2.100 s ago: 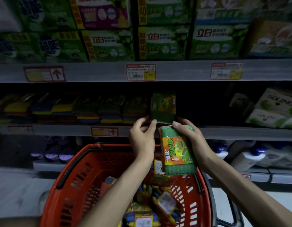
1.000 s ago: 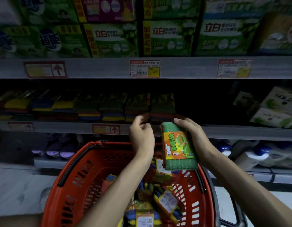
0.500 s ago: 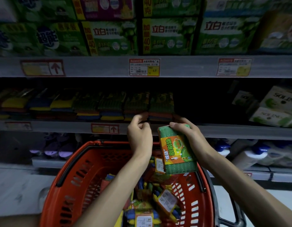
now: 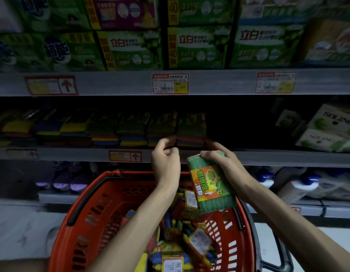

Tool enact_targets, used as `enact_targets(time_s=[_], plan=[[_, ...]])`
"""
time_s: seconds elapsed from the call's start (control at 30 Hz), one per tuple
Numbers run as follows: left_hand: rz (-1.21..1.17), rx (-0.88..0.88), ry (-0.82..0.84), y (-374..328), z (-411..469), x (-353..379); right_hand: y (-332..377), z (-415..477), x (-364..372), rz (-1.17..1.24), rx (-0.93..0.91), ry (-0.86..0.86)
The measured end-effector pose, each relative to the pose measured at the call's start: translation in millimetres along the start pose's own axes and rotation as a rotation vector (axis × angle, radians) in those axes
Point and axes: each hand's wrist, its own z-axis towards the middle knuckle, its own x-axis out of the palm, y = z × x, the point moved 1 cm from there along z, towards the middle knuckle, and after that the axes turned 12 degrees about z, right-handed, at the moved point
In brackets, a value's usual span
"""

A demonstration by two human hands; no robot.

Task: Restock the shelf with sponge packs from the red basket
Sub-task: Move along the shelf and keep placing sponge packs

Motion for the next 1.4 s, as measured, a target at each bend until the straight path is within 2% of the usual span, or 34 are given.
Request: enact_targets(time_s=[0.17,0.27,0.37,0.43,0.57,0.87,0.93,1.07,1.2,1.3,1.4], plan=[[-0.022,0.009,0.013,-5.5,-6.9,-8.7,2.6,-6.0,-3.3,0.026,-0.051,-0.009],[0.0,0.062,0.088,-6.5,-22.5,-20.0,3.6,-10.7,-6.4,0.027,-0.122,-0.04],[0.014,0.075,0.346,-3.0,-40.4,-26.4,4.0,-16.2,-9.6,0.018,-0.178,-0.032],[-0.039,0.013,0.534,1.2,-45.9,-28.0,4.5,-20.2,-10.2,0.042,-0.182,-0.006],[-0.113,-0.025,0.676,5.8,-49.4,-31.3,4.7,-30.9,-10.0,0.054,-0.186,0.039],[-0.257,-0.115,0.489,5.3,-49.4,-33.1,10.1,-40.4,-26.4,0.375,-0.046,-0.023],[-0.265,-0.114,0.465,4.6,-49.3,-33.2,8.2,-46.8,-32.5,0.296,-0.092,0.002],[-0.262,-0.1,0.42,-4.0,-51.5,-32.5,0.5,-58.6,-36.0,-0.013,-0.119,0.092],[-0.27,-0.1,0.407,-13.7,-53.6,-30.5,-3.6,-63.4,-36.3,0.029,-0.091,0.144],[-0.231,-0.077,0.415,-16.9,-54.2,-31.4,-2.4,-63.3,-41.7,0.089,-0.062,0.119],[-0.14,-0.035,0.44,-18.0,-50.8,-35.6,0.4,-61.0,-48.6,0.05,-0.054,0.093]])
